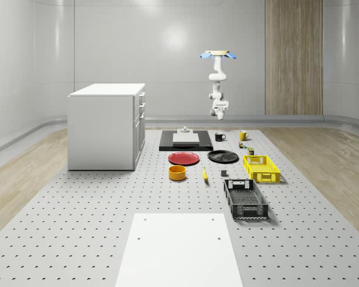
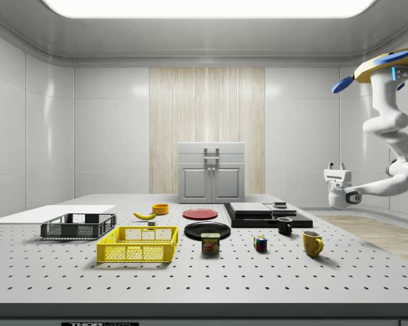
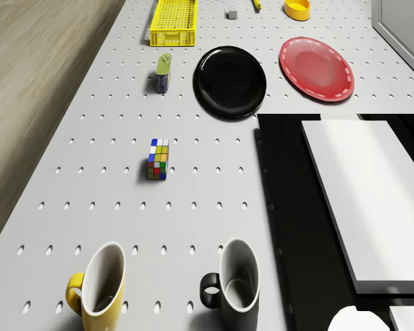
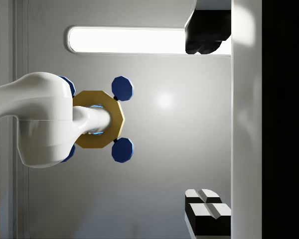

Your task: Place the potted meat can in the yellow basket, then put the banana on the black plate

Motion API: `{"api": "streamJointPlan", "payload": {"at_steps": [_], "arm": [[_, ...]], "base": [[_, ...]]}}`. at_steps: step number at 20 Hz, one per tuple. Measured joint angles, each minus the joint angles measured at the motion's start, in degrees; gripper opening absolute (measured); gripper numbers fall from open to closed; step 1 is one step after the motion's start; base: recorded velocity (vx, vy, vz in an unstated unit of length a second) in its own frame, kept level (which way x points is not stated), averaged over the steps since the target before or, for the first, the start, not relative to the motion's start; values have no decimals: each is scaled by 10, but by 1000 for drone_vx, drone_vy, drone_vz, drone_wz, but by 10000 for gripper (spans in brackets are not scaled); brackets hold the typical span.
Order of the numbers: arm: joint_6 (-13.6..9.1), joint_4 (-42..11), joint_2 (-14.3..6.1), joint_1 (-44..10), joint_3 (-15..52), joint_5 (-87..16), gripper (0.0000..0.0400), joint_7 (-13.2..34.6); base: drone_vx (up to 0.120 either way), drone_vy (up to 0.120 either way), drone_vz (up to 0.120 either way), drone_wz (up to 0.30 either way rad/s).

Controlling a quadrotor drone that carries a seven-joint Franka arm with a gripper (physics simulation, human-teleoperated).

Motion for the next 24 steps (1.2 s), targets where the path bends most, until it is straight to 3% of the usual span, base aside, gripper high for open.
{"api": "streamJointPlan", "payload": {"at_steps": [24], "arm": [[10,-7,-7,-5,14,-18,400,2]], "base": [[120,120,0,0]]}}
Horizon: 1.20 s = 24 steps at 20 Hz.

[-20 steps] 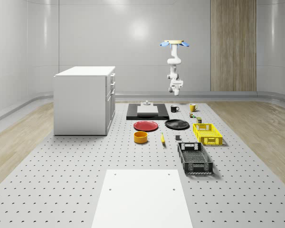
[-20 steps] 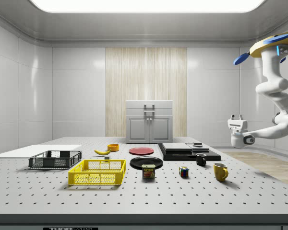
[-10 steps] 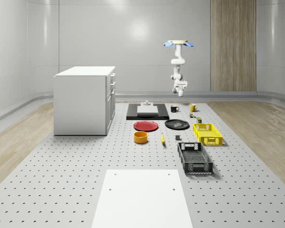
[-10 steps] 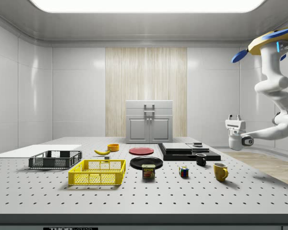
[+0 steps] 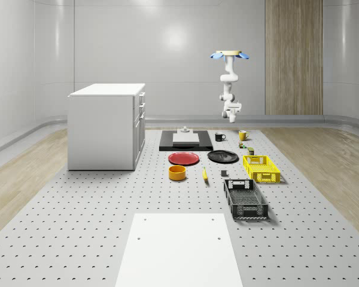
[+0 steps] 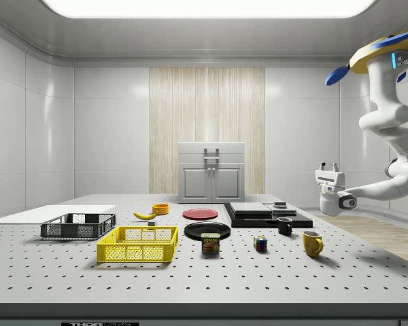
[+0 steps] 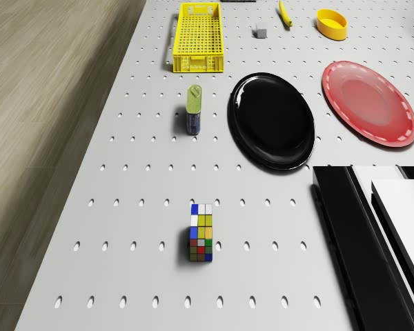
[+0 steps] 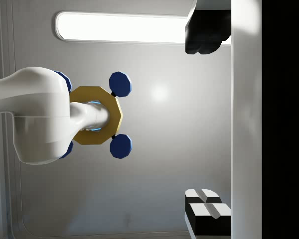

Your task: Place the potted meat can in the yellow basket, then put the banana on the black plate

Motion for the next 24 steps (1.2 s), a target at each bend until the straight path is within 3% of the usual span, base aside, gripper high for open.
{"api": "streamJointPlan", "payload": {"at_steps": [7,15,19,24], "arm": [[4,-4,-3,-9,30,-43,400,6],[12,-39,-12,-47,148,-211,400,30],[21,-114,-30,-92,272,-399,400,65],[19,-292,-69,-192,451,-717,400,161]], "base": [[120,120,0,0],[120,0,0,0],[120,0,-40,0],[120,0,-120,0]]}}
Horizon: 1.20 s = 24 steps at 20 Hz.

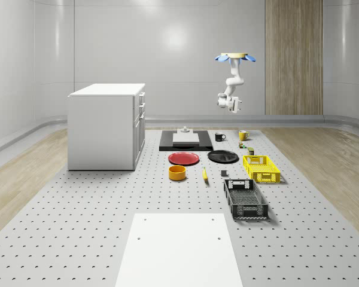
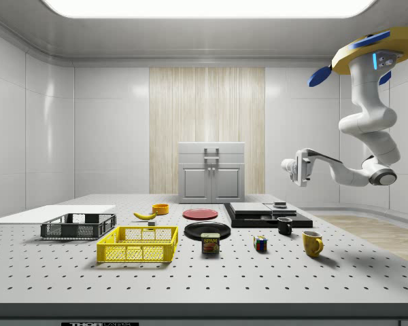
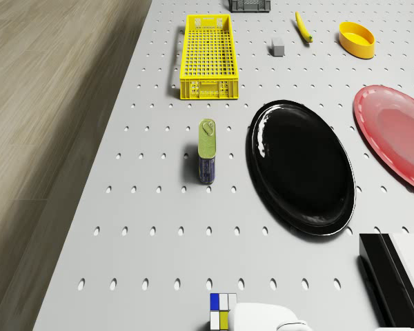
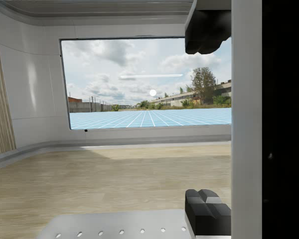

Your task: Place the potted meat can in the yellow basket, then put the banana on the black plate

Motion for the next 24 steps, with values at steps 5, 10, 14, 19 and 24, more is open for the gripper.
{"api": "streamJointPlan", "payload": {"at_steps": [5,10,14,19,24], "arm": [[-56,-132,-39,-151,128,-252,400,125],[-114,-177,-73,-275,195,-361,400,210],[-137,-186,-95,-332,223,-392,400,247],[-144,-190,-116,-370,242,-402,400,273],[-139,-190,-134,-389,253,-400,400,287]], "base": [[120,0,-120,0],[120,0,-120,0],[120,0,-120,0],[120,0,-120,0],[120,0,-120,0]]}}
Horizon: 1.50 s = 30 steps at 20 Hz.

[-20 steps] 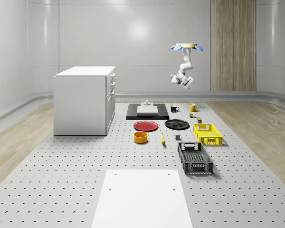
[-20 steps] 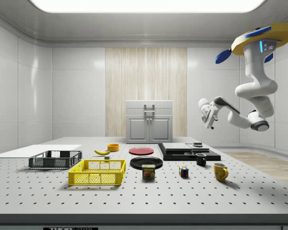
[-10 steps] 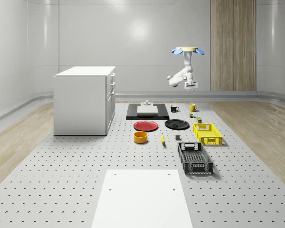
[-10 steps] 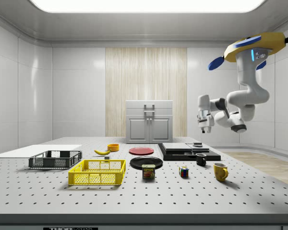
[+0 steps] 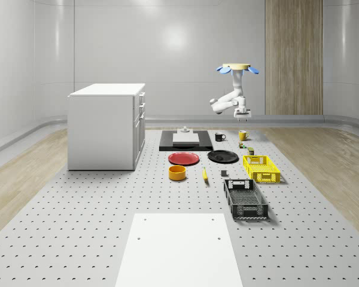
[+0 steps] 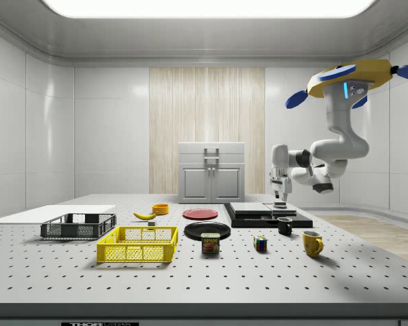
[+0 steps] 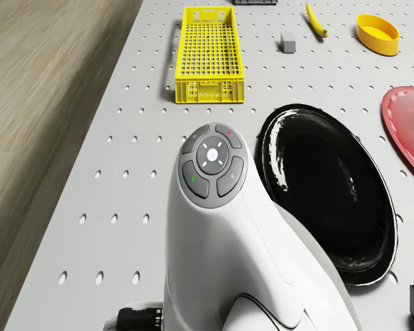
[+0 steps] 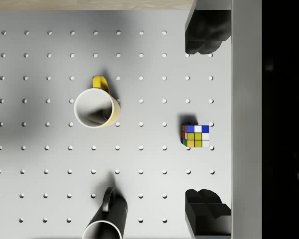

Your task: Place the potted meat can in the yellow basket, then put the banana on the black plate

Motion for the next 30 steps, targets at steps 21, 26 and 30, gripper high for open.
{"api": "streamJointPlan", "payload": {"at_steps": [21,26,30], "arm": [[51,4,-64,-31,24,30,400,27],[63,5,-77,-35,28,37,400,31],[73,6,-88,-38,31,42,400,34]], "base": [[120,13,-78,0],[120,0,-120,0],[120,0,-120,0]]}}
